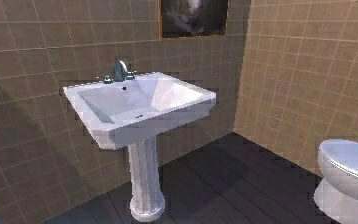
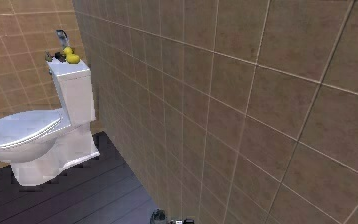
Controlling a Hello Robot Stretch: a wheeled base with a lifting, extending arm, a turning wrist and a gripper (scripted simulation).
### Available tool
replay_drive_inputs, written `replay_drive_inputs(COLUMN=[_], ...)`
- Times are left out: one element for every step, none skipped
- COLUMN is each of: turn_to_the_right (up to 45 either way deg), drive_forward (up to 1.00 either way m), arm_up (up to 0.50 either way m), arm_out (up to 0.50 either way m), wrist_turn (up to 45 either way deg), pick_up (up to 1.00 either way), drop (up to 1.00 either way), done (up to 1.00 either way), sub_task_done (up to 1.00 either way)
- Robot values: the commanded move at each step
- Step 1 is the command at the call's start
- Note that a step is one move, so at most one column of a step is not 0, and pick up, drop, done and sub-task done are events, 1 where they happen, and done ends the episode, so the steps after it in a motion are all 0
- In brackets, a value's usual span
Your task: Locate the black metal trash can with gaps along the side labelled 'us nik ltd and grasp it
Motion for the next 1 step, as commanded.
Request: replay_drive_inputs(turn_to_the_right=[0.0], drive_forward=[0.0], arm_up=[0.0], arm_out=[0.0], wrist_turn=[45.0], pick_up=[0.0], drop=[0.0], done=[0.0], sub_task_done=[0.0])
